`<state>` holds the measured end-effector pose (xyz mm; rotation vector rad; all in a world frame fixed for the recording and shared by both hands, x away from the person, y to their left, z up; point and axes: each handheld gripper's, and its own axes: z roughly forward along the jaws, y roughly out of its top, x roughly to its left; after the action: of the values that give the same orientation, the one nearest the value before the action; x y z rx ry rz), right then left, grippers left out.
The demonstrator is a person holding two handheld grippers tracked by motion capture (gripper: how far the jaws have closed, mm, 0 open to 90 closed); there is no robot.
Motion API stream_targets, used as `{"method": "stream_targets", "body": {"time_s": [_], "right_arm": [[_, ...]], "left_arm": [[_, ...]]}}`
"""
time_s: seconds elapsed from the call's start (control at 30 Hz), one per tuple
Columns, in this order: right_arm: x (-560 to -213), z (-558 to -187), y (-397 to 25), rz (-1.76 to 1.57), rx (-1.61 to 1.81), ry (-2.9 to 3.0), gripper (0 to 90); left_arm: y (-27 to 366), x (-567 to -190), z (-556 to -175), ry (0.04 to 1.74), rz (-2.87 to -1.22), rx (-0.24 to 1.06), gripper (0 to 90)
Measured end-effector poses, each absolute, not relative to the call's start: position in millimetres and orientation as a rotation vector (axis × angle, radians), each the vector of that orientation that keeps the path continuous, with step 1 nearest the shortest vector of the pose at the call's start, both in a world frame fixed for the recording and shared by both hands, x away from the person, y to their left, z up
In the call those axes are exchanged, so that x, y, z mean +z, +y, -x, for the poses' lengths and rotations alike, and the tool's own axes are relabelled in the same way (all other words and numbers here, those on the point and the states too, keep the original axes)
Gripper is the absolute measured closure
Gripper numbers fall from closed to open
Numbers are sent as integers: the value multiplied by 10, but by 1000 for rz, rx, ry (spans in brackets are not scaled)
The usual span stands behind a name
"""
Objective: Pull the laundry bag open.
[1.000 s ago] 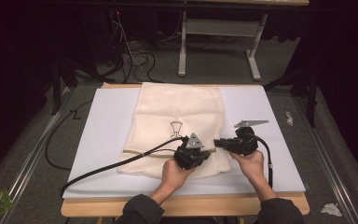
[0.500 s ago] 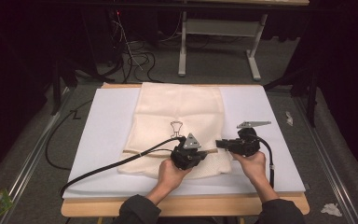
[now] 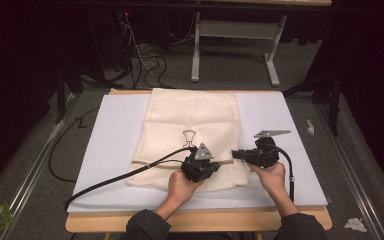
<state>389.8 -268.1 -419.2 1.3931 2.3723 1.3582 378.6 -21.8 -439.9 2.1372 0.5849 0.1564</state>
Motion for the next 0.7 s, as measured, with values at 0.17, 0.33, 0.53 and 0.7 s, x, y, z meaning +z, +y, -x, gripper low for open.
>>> {"method": "stream_targets", "body": {"time_s": [0.17,0.33,0.53,0.7], "right_arm": [[-4191,-3904,-2692,-1396,1349,2370,865],[-4190,-3903,-2700,-1392,1344,2368,865],[-4189,-3904,-2705,-1400,1344,2366,865],[-4189,-3904,-2709,-1398,1342,2367,865]], "left_arm": [[-179,-4407,-3796,599,-2132,160,870],[-134,-4405,-3796,604,-2136,164,870],[-93,-4409,-3801,611,-2127,160,870],[-77,-4404,-3803,606,-2137,167,870]]}}
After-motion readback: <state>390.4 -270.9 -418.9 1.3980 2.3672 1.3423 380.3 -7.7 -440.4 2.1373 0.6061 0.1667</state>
